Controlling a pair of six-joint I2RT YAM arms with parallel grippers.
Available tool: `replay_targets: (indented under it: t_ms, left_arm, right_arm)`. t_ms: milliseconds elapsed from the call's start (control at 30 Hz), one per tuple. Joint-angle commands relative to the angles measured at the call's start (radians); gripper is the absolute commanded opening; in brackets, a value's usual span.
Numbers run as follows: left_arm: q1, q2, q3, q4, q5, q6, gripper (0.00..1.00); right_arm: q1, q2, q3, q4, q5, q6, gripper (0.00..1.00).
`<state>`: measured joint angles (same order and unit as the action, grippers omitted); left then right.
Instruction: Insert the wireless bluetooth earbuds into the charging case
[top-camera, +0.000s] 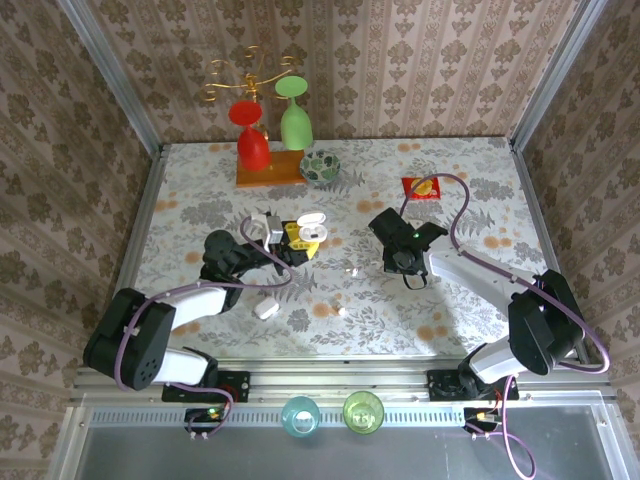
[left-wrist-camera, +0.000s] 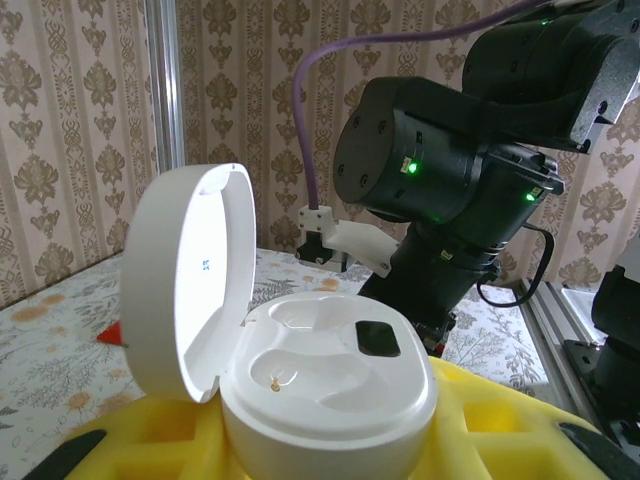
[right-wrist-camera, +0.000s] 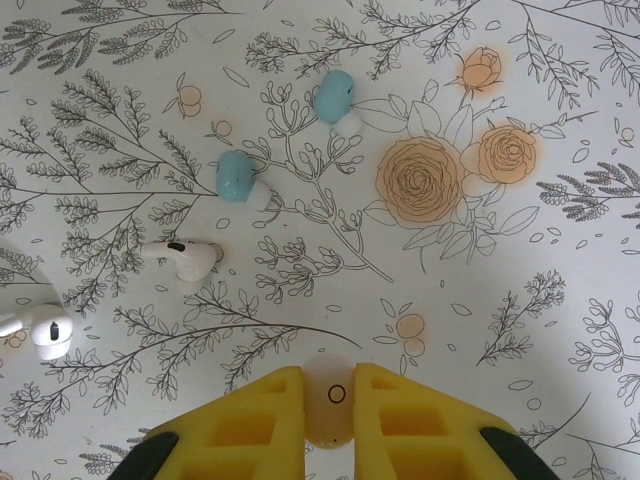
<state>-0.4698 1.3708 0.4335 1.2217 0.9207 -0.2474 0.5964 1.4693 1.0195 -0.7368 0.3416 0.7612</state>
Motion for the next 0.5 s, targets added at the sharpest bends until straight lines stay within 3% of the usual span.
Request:
replay_targets:
  t_ms: [0, 200, 467]
  left_arm:
    - [0.004, 0.015, 0.036, 0.047, 0.023, -0.001, 0.25]
    - [0.002, 0.013, 0.038, 0.047, 0.034, -0.011, 0.25]
    - [0.002, 0.001, 0.031, 0.048, 0.037, -0.019, 0.25]
  right_arm:
    - [0.012, -0.034, 0.017, 0.039, -0.034, -0.036, 0.16]
    - [0.017, -0.174, -0.033, 0.244, -0.278, -0.26, 0.16]
    - [0.043, -0.34, -0.035, 0.389, -0.52, -0.45, 0.15]
